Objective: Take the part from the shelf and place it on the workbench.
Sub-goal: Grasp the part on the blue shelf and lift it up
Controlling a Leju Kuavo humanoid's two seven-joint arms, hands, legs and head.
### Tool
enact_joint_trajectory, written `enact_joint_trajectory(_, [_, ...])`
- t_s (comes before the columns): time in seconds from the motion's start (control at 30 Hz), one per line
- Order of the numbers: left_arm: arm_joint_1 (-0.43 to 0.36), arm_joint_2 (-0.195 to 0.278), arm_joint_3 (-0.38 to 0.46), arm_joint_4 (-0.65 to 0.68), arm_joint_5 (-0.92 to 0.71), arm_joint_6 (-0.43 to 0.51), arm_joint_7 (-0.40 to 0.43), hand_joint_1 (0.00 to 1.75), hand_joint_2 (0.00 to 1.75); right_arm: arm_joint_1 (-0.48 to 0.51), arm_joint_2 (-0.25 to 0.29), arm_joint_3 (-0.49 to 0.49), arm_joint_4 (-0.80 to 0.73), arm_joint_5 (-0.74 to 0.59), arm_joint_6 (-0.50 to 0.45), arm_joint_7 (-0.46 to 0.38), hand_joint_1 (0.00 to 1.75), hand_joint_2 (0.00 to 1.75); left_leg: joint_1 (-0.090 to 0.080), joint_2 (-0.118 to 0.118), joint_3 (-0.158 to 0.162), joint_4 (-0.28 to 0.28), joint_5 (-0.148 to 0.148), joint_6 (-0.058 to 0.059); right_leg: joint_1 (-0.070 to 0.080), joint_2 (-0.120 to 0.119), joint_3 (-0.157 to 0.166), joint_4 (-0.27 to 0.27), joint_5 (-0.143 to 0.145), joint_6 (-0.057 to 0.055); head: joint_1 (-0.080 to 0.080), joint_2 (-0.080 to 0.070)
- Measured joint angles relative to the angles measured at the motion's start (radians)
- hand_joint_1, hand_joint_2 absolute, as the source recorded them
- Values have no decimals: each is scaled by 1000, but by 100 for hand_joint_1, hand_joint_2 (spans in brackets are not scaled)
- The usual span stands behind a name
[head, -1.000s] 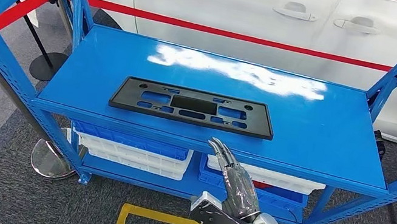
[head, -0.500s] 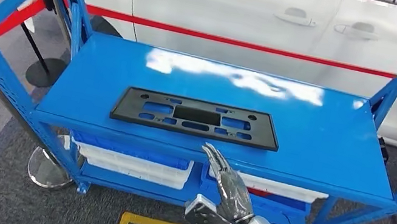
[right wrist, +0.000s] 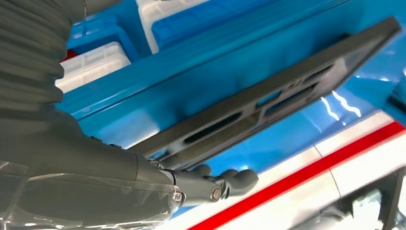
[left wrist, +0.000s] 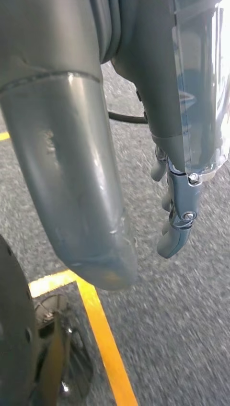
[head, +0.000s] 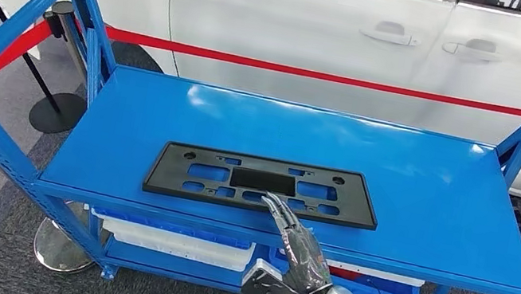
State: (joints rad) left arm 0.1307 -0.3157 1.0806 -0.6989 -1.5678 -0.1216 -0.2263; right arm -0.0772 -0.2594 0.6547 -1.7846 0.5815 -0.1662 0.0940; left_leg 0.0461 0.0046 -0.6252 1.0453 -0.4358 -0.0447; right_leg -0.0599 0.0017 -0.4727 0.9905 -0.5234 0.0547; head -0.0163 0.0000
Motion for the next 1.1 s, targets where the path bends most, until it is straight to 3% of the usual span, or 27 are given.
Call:
enact_joint_trajectory(0.07, [1, -1, -5, -4, 0, -3, 0, 0, 0, -7, 0, 1, 2, 9, 15, 4, 0, 175, -2, 1, -7, 10, -1, 27, 1, 0, 2, -2, -12, 15, -4, 0])
enact_joint_trajectory(0.1, [2, -2, -8, -5, 0, -4, 1, 0, 0, -14, 0, 2, 2, 12, 23, 7, 0, 175, -1, -1, -10, 11, 6, 34, 0, -1, 5, -7, -15, 17, -3, 0])
enact_joint_trajectory(0.23, [1, -3, -23, -6, 0, -1, 3, 0, 0, -43, 0, 13, 8, 10, 59, 24, 0, 175, 2, -10, -15, 9, 5, 41, 1, -1, 16, -34, -7, 0, 6, 0])
enact_joint_trajectory(0.43, [-2, -1, -31, -6, 0, 18, 5, 0, 0, -64, 1, 30, 12, -4, 98, 37, 0, 175, -9, -16, -10, 9, -4, 60, -1, -2, 28, -46, -5, -14, 17, 0])
enact_joint_trajectory(0.53, [-4, 1, -31, -6, 0, 21, 5, 0, 0, -64, 1, 35, 14, 5, 102, 38, 0, 175, -13, -16, -8, 9, -5, 63, -3, -2, 29, -47, -6, -10, 17, 0])
enact_joint_trajectory(0.67, [-8, 3, -38, -4, 0, 31, 7, 0, 0, -72, -5, 53, 28, 129, 110, 27, 0, 175, -14, -15, -6, 9, -5, 64, -5, -2, 29, -48, -5, 26, 17, 0])
enact_joint_trajectory(0.73, [-13, 9, -50, 5, 0, 44, 10, 0, 0, -81, -12, 68, 51, 215, 114, 9, 0, 175, -13, -15, -5, 9, -4, 64, -5, -2, 29, -47, -4, 38, 17, 0])
enact_joint_trajectory(1.0, [-30, 34, -77, 65, 0, 97, 14, 0, 0, -94, -19, 84, 126, 355, 73, -7, 0, 175, -13, -15, 1, 7, -2, 61, -4, -3, 29, -37, -8, 43, 17, 0])
enact_joint_trajectory(1.1, [-33, 43, -81, 86, 0, 112, 10, 0, 0, -84, -8, 84, 138, 530, -45, 58, 0, 175, -12, -15, 3, 7, -2, 60, -4, -4, 29, -34, -10, 41, 17, 0])
